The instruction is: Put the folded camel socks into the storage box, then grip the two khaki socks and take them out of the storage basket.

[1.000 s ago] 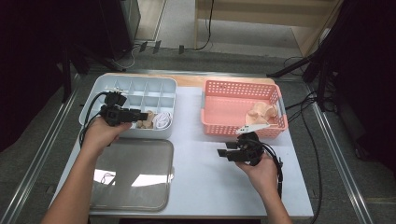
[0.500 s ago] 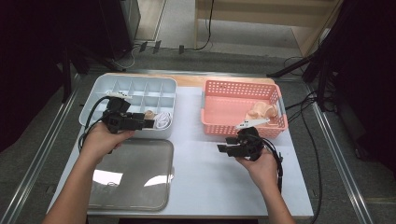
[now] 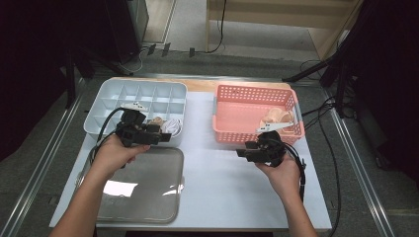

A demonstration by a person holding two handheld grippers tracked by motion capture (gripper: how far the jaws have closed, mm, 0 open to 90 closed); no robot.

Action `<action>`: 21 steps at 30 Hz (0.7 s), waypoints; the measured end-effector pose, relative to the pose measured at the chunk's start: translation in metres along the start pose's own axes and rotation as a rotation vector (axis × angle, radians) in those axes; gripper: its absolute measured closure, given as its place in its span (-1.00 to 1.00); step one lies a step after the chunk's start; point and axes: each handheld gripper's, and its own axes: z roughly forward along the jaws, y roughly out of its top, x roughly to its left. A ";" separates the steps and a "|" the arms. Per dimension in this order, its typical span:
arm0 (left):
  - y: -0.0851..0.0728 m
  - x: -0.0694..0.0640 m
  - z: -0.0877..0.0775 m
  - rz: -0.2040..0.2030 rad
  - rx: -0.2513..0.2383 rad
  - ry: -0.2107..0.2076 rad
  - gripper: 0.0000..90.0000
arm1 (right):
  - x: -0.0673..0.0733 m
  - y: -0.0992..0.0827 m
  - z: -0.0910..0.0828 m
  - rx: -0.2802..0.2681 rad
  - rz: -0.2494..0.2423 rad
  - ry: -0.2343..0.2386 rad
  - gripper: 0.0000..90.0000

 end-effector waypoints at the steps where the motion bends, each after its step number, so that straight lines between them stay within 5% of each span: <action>1: 0.000 -0.001 0.001 0.007 -0.002 -0.001 -0.16 | -0.001 0.000 -0.002 -0.004 0.000 -0.003 0.12; 21: -0.008 -0.027 0.022 0.080 0.033 -0.029 -0.16 | -0.029 0.010 -0.028 -0.059 0.043 -0.075 0.15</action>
